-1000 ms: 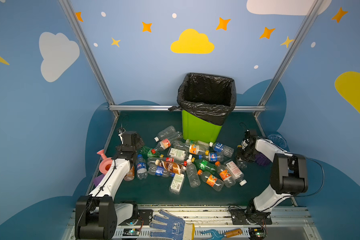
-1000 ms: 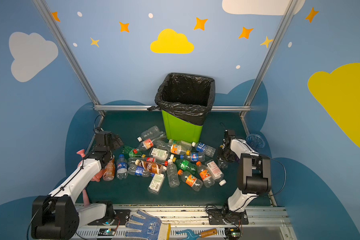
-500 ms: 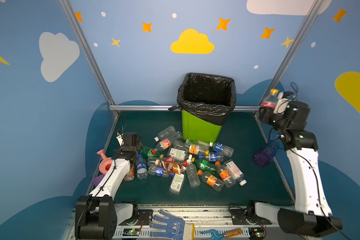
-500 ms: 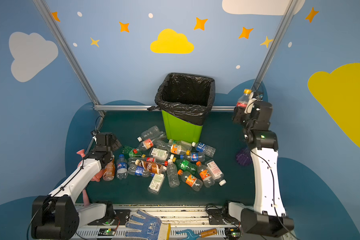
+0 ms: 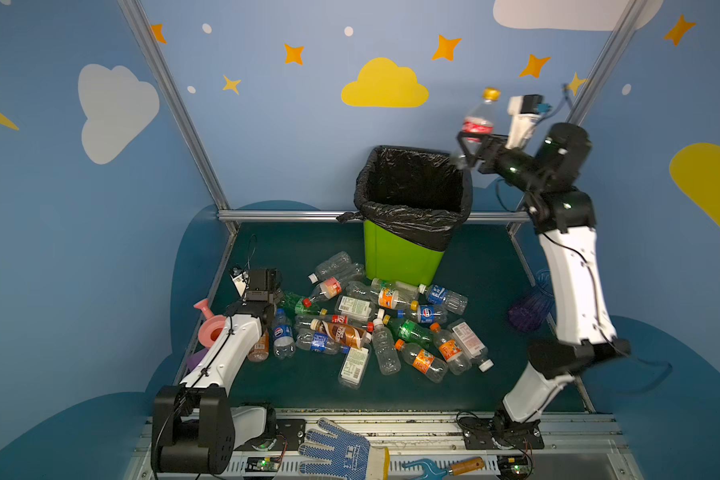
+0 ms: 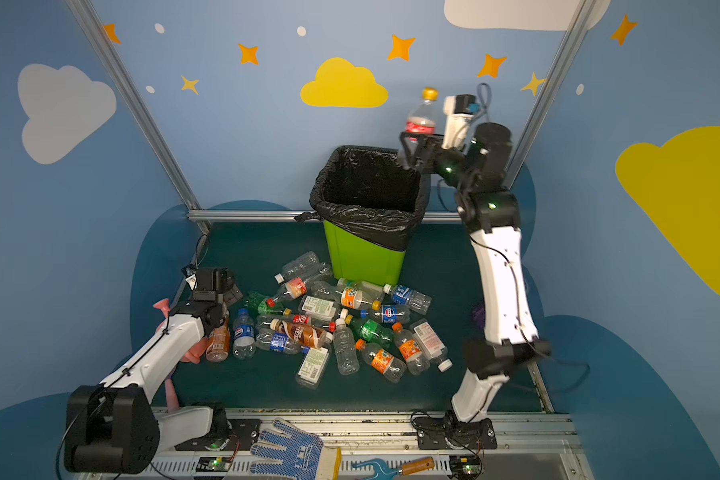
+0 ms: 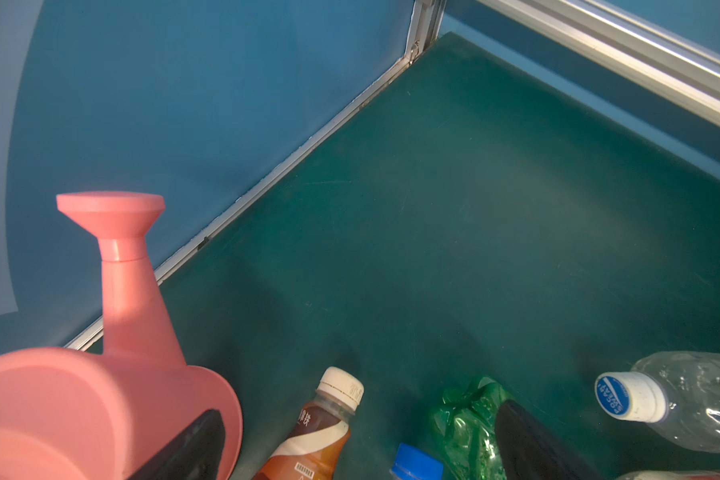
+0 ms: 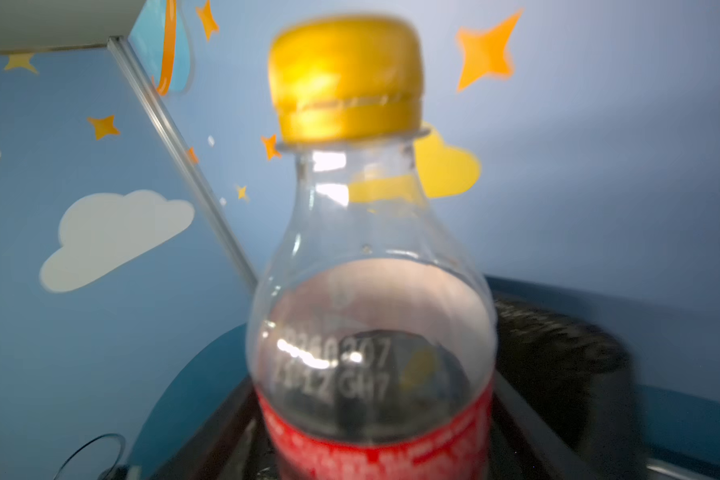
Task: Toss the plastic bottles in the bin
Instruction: 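Lift the yellow-capped bottle with the right gripper and drop it into the bin, then withdraw the right gripper while the left gripper grasps the brown coffee bottle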
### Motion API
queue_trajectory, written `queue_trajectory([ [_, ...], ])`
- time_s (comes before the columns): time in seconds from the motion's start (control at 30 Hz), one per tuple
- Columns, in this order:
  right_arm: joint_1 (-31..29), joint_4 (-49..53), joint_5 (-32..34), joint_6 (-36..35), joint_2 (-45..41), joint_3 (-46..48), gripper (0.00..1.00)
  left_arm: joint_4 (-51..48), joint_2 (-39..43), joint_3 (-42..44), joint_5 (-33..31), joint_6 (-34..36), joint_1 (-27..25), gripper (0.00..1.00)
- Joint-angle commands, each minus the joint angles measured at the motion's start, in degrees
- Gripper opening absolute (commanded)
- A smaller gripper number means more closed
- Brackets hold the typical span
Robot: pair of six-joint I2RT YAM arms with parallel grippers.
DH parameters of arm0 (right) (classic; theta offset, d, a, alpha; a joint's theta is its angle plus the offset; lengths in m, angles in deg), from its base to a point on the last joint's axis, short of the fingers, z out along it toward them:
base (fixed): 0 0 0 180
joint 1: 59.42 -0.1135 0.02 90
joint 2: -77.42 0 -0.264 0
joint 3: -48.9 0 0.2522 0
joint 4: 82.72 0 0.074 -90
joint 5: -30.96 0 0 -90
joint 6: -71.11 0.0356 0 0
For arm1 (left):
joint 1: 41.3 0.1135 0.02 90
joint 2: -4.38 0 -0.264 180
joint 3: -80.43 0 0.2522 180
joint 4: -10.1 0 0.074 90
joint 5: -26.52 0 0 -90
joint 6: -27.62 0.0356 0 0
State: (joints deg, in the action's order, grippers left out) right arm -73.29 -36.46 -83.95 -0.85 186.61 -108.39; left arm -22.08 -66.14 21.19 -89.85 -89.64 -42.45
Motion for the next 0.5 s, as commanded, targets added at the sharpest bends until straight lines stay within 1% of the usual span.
queue_trajectory([
  [0.0,0.92,12.94,-1.50,-3.19,-3.31,-3.39,0.91,-3.52,0.11,-2.49,-1.88,-0.27,0.09,1.00],
  [0.03,1.03,8.38,0.30,-2.68,-6.99,1.67,0.92,-3.78,0.32,-2.51,-2.12,-0.24,0.09,1.00],
  [0.07,0.95,0.79,2.44,-1.98,-12.01,10.44,0.94,-4.10,0.58,-2.51,-2.40,-0.39,0.07,1.00],
  [0.13,1.12,-12.30,5.95,-0.24,-21.07,24.94,0.97,-4.35,1.21,-2.33,-2.76,-0.88,0.09,1.00],
  [0.17,1.20,-15.01,7.51,0.19,-23.86,28.65,0.98,-4.22,1.44,-2.05,-2.85,-1.09,0.08,1.00],
  [0.3,2.97,-15.69,9.66,0.59,-30.25,36.68,0.98,-3.90,2.55,-0.98,-2.85,-0.48,0.05,1.00],
  [0.4,5.26,-16.53,9.57,1.48,-34.43,44.30,0.98,-5.80,2.64,-1.17,-3.07,-0.45,0.04,1.00],
  [0.47,7.78,-17.59,8.47,3.39,-37.07,50.51,0.98,-7.23,2.54,-1.42,-2.43,-0.58,-0.01,1.00],
])
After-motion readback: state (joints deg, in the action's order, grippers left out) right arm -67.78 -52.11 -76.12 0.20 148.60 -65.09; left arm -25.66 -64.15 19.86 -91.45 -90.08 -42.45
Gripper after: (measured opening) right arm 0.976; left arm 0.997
